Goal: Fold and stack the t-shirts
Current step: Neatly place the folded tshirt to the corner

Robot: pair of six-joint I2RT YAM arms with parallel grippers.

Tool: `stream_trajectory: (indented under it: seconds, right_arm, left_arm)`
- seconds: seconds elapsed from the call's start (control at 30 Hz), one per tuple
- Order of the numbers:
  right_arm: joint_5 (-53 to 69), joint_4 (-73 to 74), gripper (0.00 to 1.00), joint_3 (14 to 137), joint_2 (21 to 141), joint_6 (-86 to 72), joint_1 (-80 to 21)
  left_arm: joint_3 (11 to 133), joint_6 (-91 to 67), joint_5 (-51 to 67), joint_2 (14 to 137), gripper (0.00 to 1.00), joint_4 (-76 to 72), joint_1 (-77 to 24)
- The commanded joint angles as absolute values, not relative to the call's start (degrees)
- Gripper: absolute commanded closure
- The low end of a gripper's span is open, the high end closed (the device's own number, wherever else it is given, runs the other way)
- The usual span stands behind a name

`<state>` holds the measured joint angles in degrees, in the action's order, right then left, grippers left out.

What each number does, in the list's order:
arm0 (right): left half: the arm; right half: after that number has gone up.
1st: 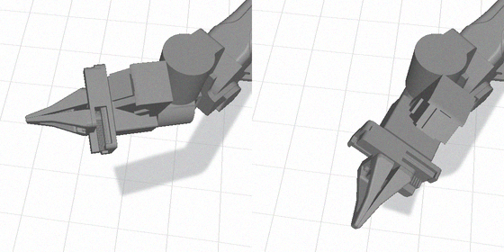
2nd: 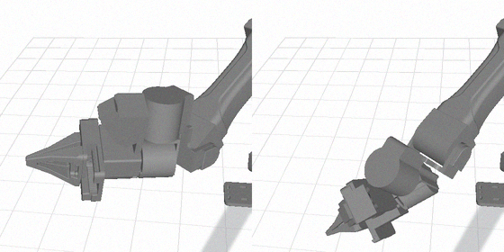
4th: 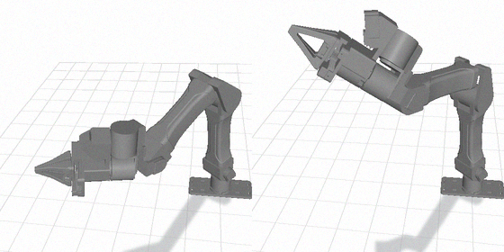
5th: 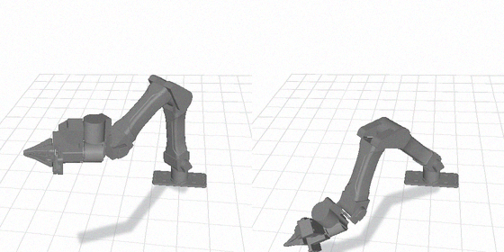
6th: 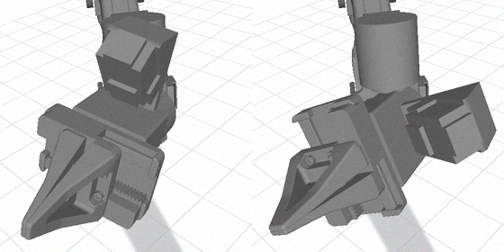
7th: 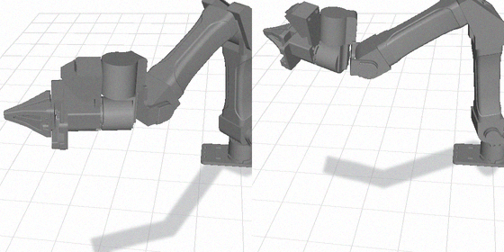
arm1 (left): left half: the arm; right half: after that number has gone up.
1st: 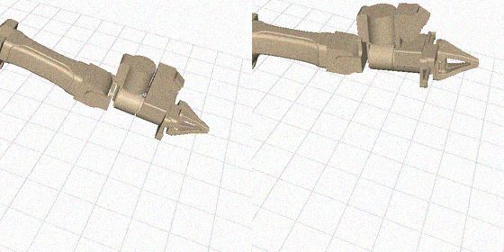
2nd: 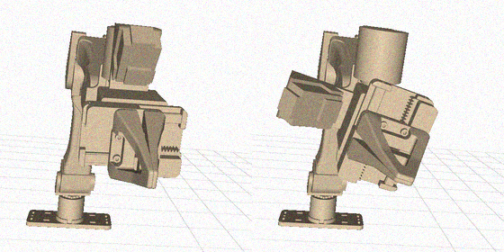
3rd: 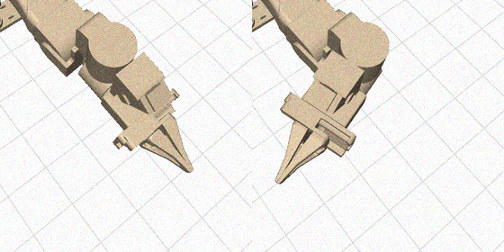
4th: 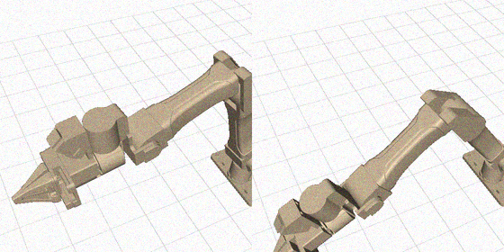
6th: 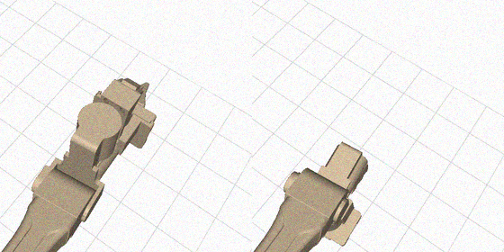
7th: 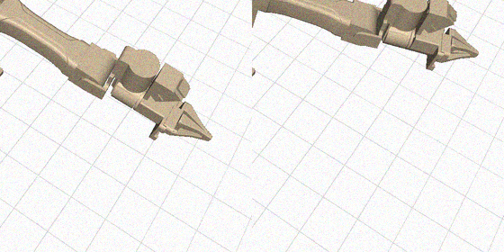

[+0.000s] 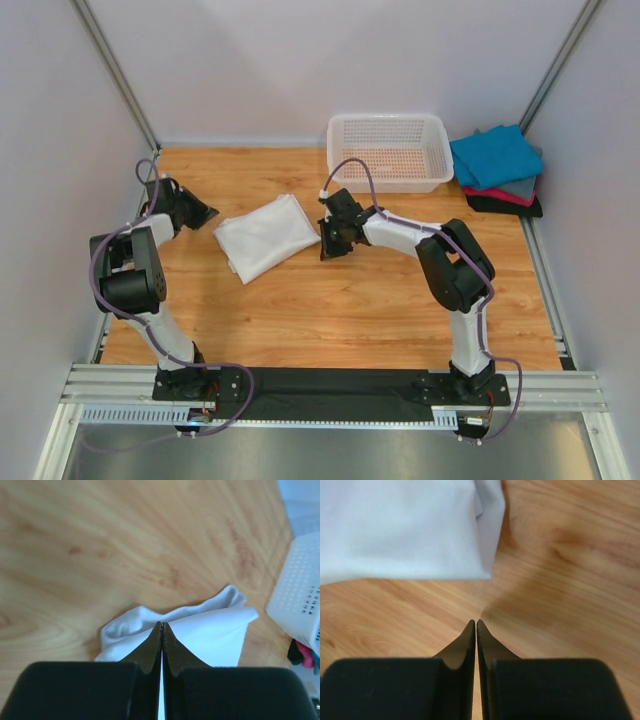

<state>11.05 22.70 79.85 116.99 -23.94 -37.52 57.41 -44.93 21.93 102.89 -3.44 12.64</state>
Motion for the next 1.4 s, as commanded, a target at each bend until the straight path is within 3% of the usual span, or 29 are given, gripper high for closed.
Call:
stream_trajectory:
  seconds: [0.0,0.23,0.47,0.67,0.93,1.07,1.37]
  right_arm:
    - [11.9,22.7,0.96,80.3,109.2,-23.8,-38.4]
    - [11.8,21.3,0.93,88.9,106.6,-21.1,-38.4]
    - [15.2,20.8,0.99,102.8,122.1,-16.5,-38.4]
    - [14.6,19.2,0.99,109.6,132.2,-15.9,-38.4]
    - [10.6,20.2,1.0,111.6,136.7,-14.3,-38.4]
    - [4.1,22.0,1.0,110.2,136.8,-13.9,-38.2]
    - [4.4,18.2,0.99,102.1,132.0,-17.8,-38.1]
  left_arm:
    - [65.8,-36.3,25.4,100.6,1.0,3.6,12.4]
    - [65.6,-32.4,9.9,83.1,1.0,16.3,1.2]
    - [45.6,-42.0,3.0,70.4,1.0,4.2,-11.6]
    - [42.1,-42.3,4.2,75.9,1.0,-6.6,-14.8]
    - [44.8,-42.3,8.7,84.3,1.0,-10.6,-17.0]
    - [43.5,-42.5,10.9,86.4,1.0,-13.9,-18.6]
    - [43.3,-42.6,12.2,94.4,1.0,-17.0,-22.5]
